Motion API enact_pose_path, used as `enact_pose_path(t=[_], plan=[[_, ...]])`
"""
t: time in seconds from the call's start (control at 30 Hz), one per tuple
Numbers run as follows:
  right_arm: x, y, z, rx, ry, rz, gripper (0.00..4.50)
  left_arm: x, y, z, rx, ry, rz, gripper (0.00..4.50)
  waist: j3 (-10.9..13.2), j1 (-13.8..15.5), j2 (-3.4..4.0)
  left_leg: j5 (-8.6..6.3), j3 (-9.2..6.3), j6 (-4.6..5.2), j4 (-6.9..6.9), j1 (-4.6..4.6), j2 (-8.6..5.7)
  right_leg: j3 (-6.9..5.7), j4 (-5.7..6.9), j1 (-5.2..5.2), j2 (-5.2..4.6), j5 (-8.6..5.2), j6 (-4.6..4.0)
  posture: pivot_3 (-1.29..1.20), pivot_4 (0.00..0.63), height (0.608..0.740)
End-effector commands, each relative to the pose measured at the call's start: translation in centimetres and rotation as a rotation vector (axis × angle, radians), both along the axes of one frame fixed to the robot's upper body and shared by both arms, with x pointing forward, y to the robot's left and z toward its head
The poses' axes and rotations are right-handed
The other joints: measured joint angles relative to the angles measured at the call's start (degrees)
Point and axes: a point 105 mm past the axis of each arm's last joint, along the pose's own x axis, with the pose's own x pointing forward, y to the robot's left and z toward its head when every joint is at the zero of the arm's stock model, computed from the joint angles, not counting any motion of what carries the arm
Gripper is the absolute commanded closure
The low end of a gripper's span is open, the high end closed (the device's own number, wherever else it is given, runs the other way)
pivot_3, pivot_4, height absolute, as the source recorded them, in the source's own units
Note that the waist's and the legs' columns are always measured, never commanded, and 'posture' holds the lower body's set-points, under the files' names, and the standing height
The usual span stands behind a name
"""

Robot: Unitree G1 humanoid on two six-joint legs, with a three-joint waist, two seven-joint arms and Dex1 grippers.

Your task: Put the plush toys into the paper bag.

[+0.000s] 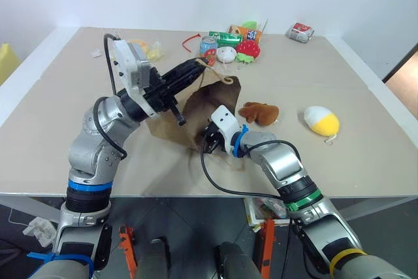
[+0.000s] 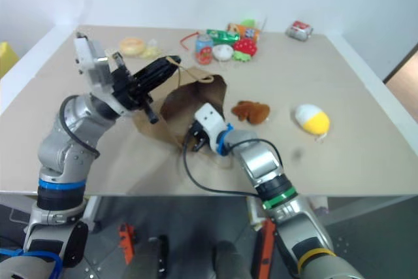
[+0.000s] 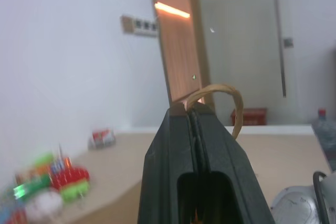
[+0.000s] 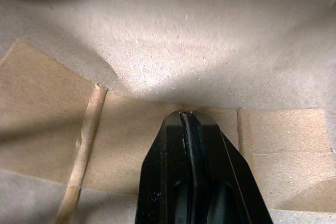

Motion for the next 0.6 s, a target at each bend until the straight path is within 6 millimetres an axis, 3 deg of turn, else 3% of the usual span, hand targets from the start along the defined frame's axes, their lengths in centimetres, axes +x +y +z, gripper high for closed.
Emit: enact_pose_path(t=[0.03,0.27,0.43,0.53,0.6], plan=[[0.4,-1.2,-0.8,-0.026,0.028,-0.052,4.43,-1.6,-0.4,0.8,0.037,-0.188,0.009,4.5,0.0,0.0,0.0,0.0,0.0,0.0,0.0,0.0,0.0,0.0,0.0,-0.01,0.0,0.0,0.0,0.0,0.15,0.74],[0.3,-0.9,0.1,0.055,0.044,-0.047,4.43,-0.5,0.3,-1.4,0.075,-0.138,0.037,4.5,0.0,-0.02,0.0,0.01,0.0,0.01,0.0,0.0,0.0,-0.01,0.0,-0.02,0.0,-0.01,0.02,0.0,0.15,0.74],[0.1,-1.0,4.6,0.357,0.06,-0.039,4.43,0.1,0.9,-3.3,0.101,-0.098,0.053,4.5,0.0,-0.04,0.01,0.01,0.0,0.02,0.0,-0.04,0.0,0.0,0.0,-0.05,0.0,-0.01,0.01,0.0,0.15,0.74],[-2.3,-2.2,7.7,0.518,0.06,0.07,4.43,0.4,1.3,-4.6,0.115,-0.065,0.06,4.5,0.01,0.02,0.02,0.01,-0.01,0.02,-0.04,-0.06,0.01,0.0,0.01,-0.06,0.0,0.0,0.02,0.0,0.15,0.74],[-3.6,-3.6,8.6,0.55,0.05,0.095,4.43,0.3,1.3,-4.8,0.113,-0.062,0.06,4.5,0.01,0.05,0.02,0.01,-0.01,0.02,-0.07,-0.1,0.01,-0.01,0.0,-0.06,0.0,0.01,0.04,0.0,0.15,0.74]])
